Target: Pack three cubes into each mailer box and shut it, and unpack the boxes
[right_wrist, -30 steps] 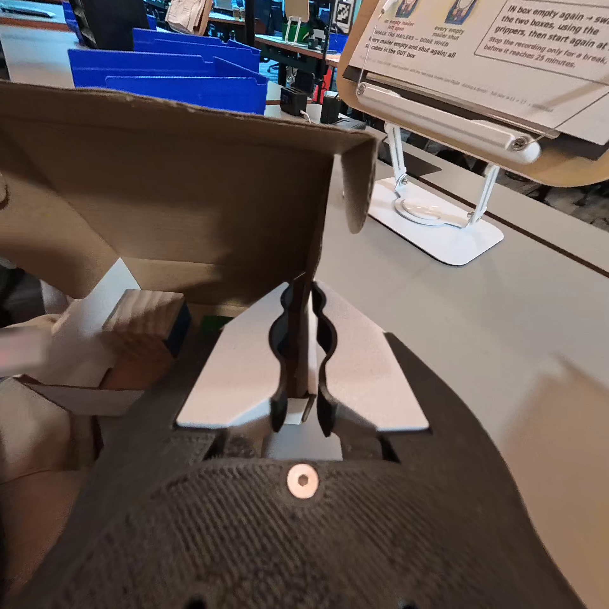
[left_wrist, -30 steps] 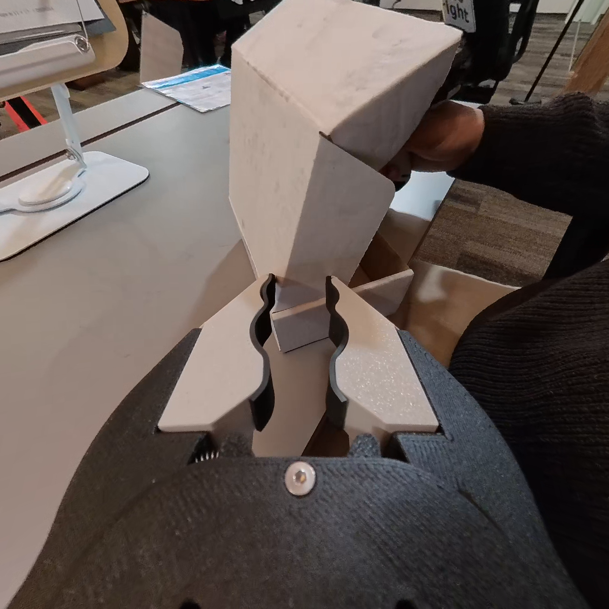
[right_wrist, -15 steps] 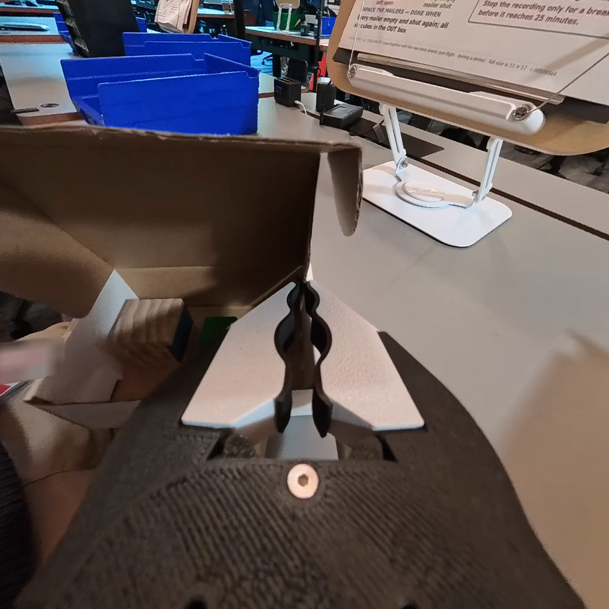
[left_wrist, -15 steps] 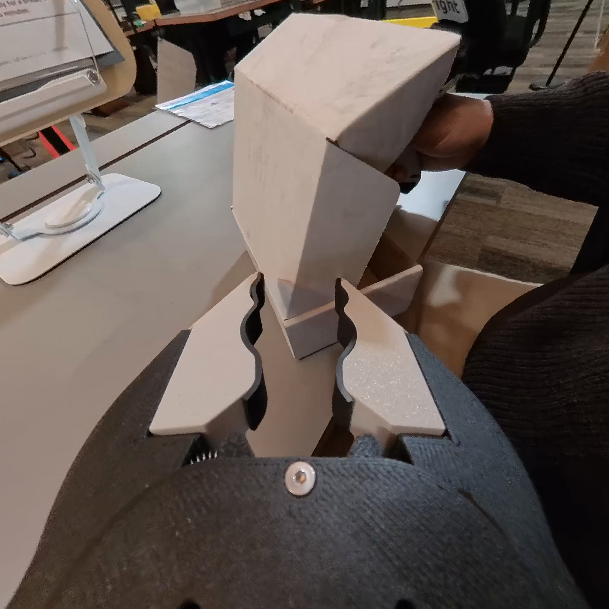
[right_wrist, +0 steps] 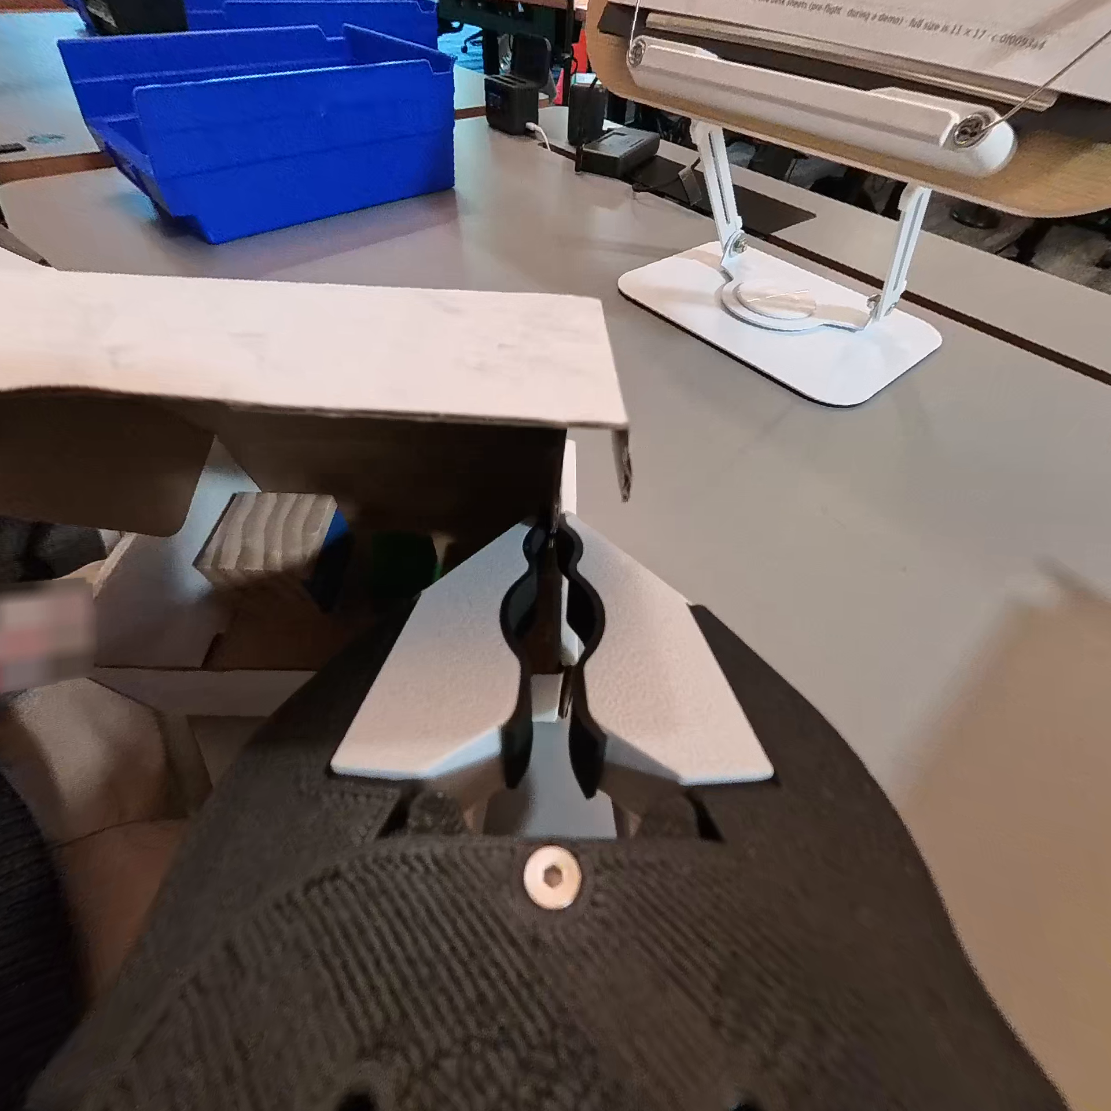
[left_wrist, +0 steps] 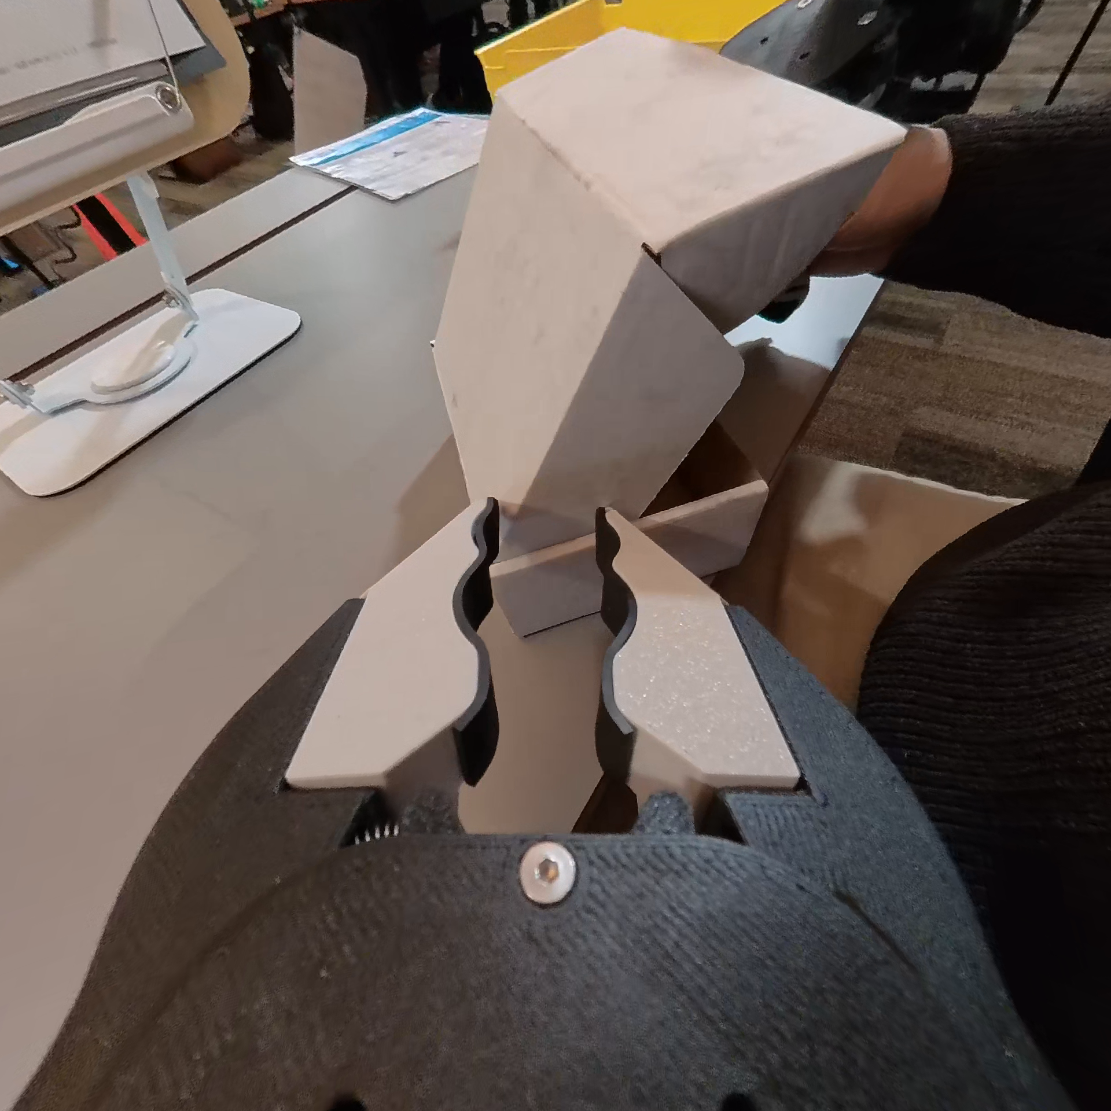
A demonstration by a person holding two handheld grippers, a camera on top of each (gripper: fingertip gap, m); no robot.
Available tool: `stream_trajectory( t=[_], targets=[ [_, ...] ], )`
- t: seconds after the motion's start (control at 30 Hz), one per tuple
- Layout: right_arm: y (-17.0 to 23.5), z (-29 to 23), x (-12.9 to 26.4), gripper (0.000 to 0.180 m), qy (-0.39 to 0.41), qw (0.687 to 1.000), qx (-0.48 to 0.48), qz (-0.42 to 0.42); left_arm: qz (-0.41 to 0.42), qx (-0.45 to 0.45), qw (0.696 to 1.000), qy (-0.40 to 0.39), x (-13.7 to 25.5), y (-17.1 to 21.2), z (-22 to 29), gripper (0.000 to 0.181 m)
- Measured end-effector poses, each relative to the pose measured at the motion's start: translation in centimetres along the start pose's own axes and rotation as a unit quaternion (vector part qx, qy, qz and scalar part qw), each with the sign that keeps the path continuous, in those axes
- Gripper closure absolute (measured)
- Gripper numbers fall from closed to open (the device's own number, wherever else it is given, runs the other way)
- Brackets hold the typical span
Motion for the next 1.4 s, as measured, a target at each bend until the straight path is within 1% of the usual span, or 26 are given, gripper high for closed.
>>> stream_trajectory(
  t=[0.13,0.2,0.27,0.4,0.57,0.73,0.93,1.07,1.13,1.23,1.4],
  targets=[
    [0.1,0.0,0.0,0.179,0.002,1.000,0.002,-0.004,-0.001,-0.015,1.000,-0.003,0.0,0.0,0.2,0.151],
    [0.1,0.0,0.0,0.179,0.000,1.000,0.002,-0.005,0.007,-0.023,1.000,0.010,0.3,0.0,0.4,0.150],
    [0.1,-0.1,0.0,0.179,0.000,1.000,0.002,-0.005,0.029,-0.028,0.999,0.023,0.9,-0.2,0.5,0.149],
    [0.1,-0.1,0.0,0.179,0.001,1.000,0.002,-0.005,0.093,-0.007,0.994,0.049,2.2,-1.1,0.6,0.139],
    [0.1,-0.1,0.0,0.179,0.001,1.000,-0.001,-0.004,0.123,0.004,0.991,0.048,2.0,-2.2,1.3,0.130],
    [0.1,-0.2,0.0,0.179,0.004,1.000,0.001,-0.004,0.188,0.061,0.978,0.071,2.0,-3.9,2.2,0.127],
    [0.2,-0.2,0.1,0.179,0.004,1.000,0.001,-0.005,0.184,0.087,0.976,0.077,1.2,-4.2,2.8,0.127],
    [0.2,-0.2,0.1,0.179,0.005,1.000,0.002,-0.007,0.234,0.122,0.961,0.088,1.9,-4.9,2.7,0.128],
    [0.2,-0.2,0.1,0.179,0.005,1.000,0.001,-0.007,0.254,0.144,0.954,0.075,2.4,-5.3,2.3,0.128],
    [0.2,-0.2,0.1,0.179,0.004,1.000,0.001,-0.007,0.232,0.170,0.956,0.048,2.0,-5.4,2.0,0.129],
    [0.2,-0.2,0.1,0.179,0.005,1.000,0.001,-0.007,0.175,0.148,0.973,0.020,0.6,-5.0,2.7,0.135]
  ],
)
Point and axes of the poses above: each gripper's, where its closed fingertips meet, x back along the fingers, y out of its underside, z = x × y across the jaws, the point moved 10 cm from there along x, back along the fingers, and after that the axes turned 4 degrees about -z, right-handed, at the moved point
